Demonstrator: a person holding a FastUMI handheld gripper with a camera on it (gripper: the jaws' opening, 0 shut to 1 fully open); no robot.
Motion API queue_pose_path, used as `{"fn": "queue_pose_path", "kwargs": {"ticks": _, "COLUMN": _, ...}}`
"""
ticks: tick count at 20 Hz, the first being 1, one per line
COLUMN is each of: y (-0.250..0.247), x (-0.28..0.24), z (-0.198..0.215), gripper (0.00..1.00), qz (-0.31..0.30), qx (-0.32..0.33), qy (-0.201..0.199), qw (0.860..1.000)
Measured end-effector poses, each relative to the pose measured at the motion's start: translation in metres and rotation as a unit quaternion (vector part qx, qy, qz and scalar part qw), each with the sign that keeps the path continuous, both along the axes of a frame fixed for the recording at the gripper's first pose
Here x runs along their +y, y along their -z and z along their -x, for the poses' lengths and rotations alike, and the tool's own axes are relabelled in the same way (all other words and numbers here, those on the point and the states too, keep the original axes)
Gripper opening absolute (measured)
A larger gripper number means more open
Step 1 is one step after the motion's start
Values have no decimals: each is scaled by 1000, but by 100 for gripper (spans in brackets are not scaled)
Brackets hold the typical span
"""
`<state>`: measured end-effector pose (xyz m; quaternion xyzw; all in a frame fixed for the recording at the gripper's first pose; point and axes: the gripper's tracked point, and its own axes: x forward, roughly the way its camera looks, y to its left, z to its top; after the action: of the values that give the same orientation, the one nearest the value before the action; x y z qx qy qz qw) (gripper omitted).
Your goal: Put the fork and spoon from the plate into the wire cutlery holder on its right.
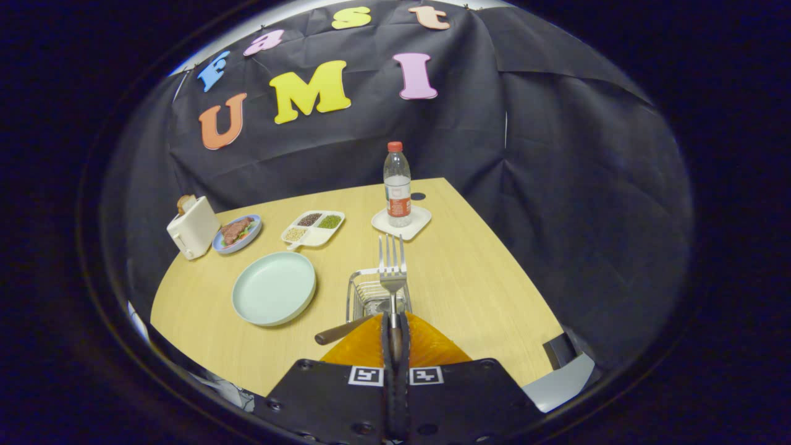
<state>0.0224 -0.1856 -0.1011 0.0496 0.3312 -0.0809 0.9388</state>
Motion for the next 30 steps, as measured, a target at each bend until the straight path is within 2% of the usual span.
{"fn": "queue_pose_path", "kwargs": {"ticks": 13, "y": 27, "x": 9, "z": -5, "gripper": 1, "qz": -28, "qx": 50, "qy": -6, "qw": 998}}
{"fn": "queue_pose_path", "kwargs": {"ticks": 22, "y": 12, "x": 12, "z": -6, "gripper": 5, "qz": 3, "qx": 21, "qy": -17, "qw": 1000}}
{"fn": "queue_pose_path", "kwargs": {"ticks": 28, "y": -13, "x": 12, "z": -10, "gripper": 6, "qz": 50, "qx": -36, "qy": -22, "qw": 998}}
{"fn": "queue_pose_path", "kwargs": {"ticks": 30, "y": -28, "x": 16, "z": -11, "gripper": 28, "qz": 87, "qx": -74, "qy": -28, "qw": 993}}
